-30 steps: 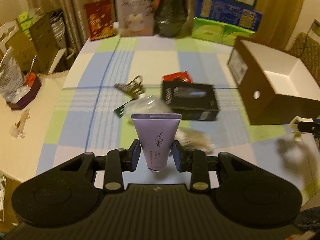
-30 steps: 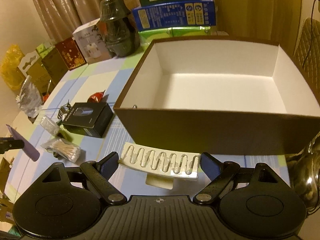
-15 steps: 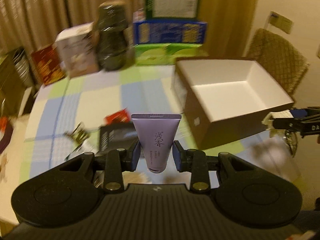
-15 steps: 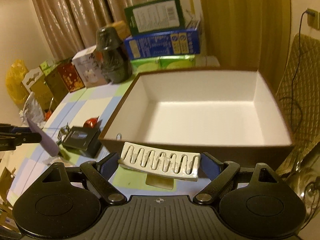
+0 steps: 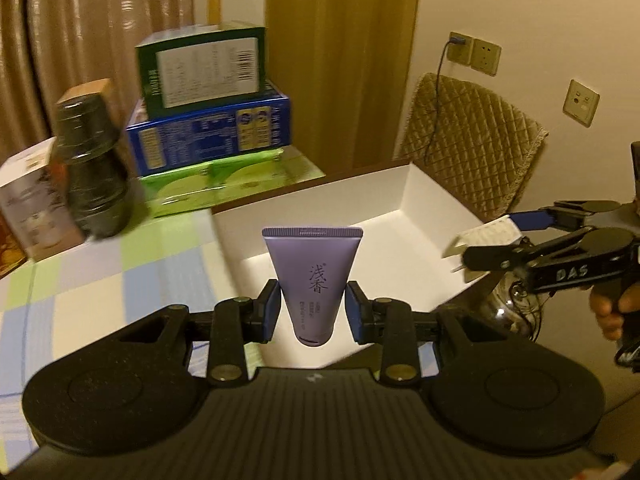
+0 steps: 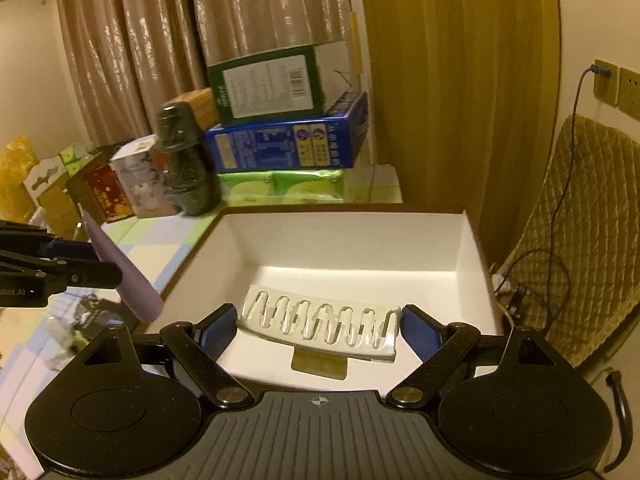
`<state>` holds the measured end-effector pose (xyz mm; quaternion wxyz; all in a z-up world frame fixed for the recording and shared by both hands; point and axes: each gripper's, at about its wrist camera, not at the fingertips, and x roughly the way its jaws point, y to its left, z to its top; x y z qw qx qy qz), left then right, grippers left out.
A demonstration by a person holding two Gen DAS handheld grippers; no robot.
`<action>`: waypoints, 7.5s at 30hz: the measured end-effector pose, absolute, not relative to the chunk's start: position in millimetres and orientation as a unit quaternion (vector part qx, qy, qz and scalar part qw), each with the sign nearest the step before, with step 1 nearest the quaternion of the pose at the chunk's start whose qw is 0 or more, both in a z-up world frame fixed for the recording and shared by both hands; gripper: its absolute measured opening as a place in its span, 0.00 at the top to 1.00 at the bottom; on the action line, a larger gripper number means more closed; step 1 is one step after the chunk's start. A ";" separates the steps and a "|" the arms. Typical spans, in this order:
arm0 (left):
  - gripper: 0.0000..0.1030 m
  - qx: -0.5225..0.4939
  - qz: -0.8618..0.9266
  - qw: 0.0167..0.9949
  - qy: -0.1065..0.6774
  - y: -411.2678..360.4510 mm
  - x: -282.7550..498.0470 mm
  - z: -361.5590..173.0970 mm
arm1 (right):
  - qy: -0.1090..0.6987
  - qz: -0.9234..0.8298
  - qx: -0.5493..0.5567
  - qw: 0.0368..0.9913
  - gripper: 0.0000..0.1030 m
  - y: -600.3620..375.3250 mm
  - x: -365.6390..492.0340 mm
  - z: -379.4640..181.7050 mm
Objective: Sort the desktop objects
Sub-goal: 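Carry purple tube in left tool and white holder in right tool into brown box, then open left tool to drop purple tube in box while right tool releases white holder, then withdraw both tools from box back toward remaining items on table, then grasp cotton swab bag with right tool while left tool grasps clear plastic case, then carry clear case in left tool and swab bag in right tool into brown box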
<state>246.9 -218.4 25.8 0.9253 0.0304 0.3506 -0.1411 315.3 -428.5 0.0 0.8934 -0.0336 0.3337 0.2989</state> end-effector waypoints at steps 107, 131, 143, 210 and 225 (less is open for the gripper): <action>0.24 -0.078 0.014 0.893 0.444 -41.4 117.0 -9.0 | 0.400 0.316 -0.026 0.860 0.02 -299.7 188.7 -33.2; 0.24 -0.111 0.098 0.862 0.484 67.6 82.9 -51.9 | 0.408 0.430 -0.130 0.795 0.03 -167.0 149.7 -108.4; 0.24 -0.121 0.119 0.845 0.507 98.9 96.8 -75.0 | 0.368 0.487 -0.216 0.762 0.41 -118.6 151.0 -145.4; 0.76 -0.043 0.040 0.835 0.548 82.2 224.6 -133.4 | 0.480 0.317 -0.085 0.814 0.68 -238.4 200.0 -138.2; 0.76 -0.049 0.071 0.831 0.549 94.3 163.1 -130.7 | 0.476 0.331 -0.112 0.807 0.65 -219.7 209.2 -150.5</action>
